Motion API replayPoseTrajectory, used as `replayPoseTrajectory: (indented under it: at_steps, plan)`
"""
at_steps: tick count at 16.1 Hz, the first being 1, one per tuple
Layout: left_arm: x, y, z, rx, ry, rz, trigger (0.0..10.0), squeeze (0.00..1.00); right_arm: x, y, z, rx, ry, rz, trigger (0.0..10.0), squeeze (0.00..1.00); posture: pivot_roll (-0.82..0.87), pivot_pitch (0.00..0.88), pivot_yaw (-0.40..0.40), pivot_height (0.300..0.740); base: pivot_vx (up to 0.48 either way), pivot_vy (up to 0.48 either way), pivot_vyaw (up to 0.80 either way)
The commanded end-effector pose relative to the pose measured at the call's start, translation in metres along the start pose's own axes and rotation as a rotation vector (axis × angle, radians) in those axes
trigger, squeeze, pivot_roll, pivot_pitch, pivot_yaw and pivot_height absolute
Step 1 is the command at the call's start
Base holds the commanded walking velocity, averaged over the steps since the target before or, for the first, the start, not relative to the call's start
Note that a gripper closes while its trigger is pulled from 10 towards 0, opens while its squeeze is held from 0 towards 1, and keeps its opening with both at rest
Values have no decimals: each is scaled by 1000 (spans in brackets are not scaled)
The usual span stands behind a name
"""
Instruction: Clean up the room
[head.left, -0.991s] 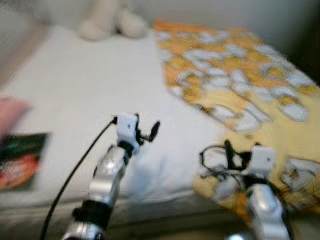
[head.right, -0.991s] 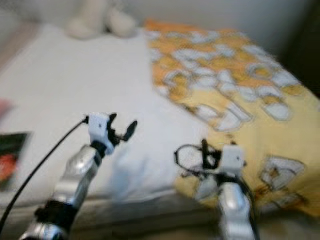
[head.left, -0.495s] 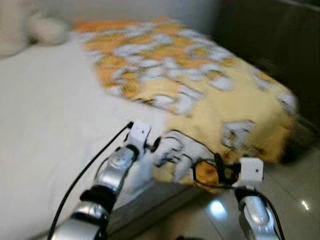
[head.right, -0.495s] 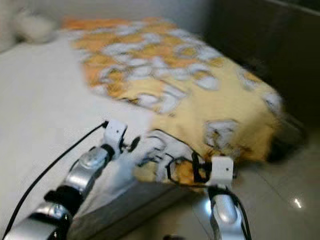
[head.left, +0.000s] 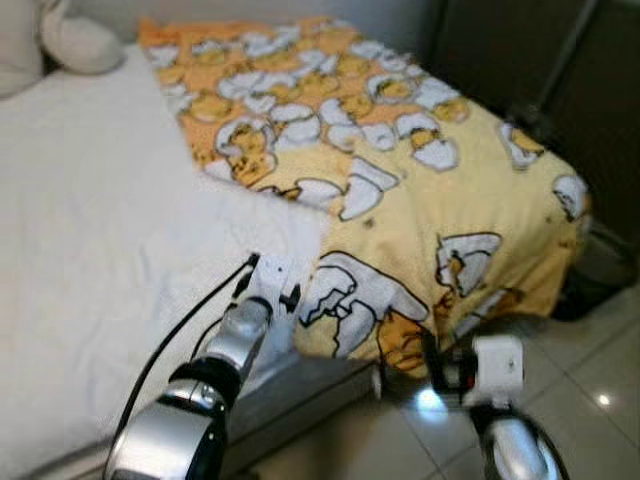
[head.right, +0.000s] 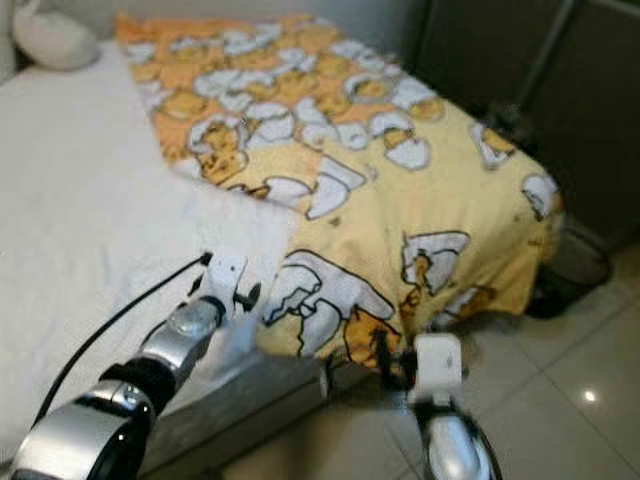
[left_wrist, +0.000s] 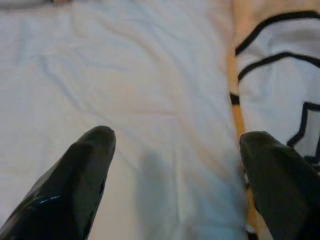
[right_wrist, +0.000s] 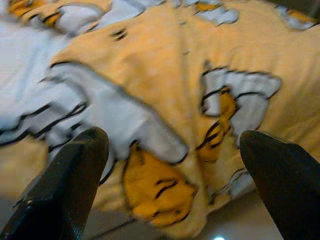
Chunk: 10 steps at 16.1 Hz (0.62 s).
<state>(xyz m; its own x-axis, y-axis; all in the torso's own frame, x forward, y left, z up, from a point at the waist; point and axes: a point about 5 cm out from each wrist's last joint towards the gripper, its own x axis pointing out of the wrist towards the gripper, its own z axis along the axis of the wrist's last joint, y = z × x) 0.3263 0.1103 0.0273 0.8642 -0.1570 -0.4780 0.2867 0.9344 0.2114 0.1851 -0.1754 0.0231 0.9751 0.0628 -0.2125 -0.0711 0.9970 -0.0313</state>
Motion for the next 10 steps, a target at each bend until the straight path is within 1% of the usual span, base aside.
replayPoseTrajectory:
  at_steps: [1, 2, 3, 4, 5, 6, 7, 8, 9, 10]
  plan:
    - [0, -14, -4, -19, 17, -47, 10000, 0, -5, -3, 0, -9, 12, -3, 10000, 0, -90, 63, -30, 740, 0, 0, 0]
    - [-1, -25, -5, -77, 8, -79, 10000, 0, -14, -6, -3, -11, 37, -3, 10000, 0, -104, 89, -35, 740, 0, 0, 0]
    - [-2, -31, -8, -118, -3, -83, 10000, 0, -21, -6, -5, -24, 57, 2, 10000, 0, -112, 103, -42, 740, 0, 0, 0]
    - [-5, -35, -14, -142, -4, -75, 10000, 0, -26, -5, -7, -39, 75, 4, 10000, 0, -122, 117, -47, 740, 0, 0, 0]
    - [-7, -39, -19, -159, -9, -80, 10000, 0, -31, -5, -7, -39, 85, 5, 10000, 0, -126, 123, -49, 740, 0, 0, 0]
    - [-9, -44, -20, -199, -31, -104, 10000, 0, -37, -4, -7, -32, 96, 2, 10000, 0, -132, 136, -57, 740, 0, 0, 0]
    - [-11, -47, -27, -201, -16, -94, 10000, 0, -42, -4, -8, -28, 111, 4, 10000, 0, -138, 144, -64, 740, 0, 0, 0]
    - [-12, -44, -35, -175, 9, -52, 10000, 0, -48, -2, -9, -43, 126, 17, 10000, 0, -151, 157, -73, 740, 0, 0, 0]
    - [-13, -39, -38, -151, 9, 8, 10000, 0, -53, -2, -9, -60, 136, 28, 10000, 0, -165, 165, -80, 740, 0, 0, 0]
    - [-13, -35, -36, -132, -2, 51, 10000, 0, -56, -3, -9, -65, 141, 28, 10000, 0, -175, 172, -85, 740, 0, 0, 0]
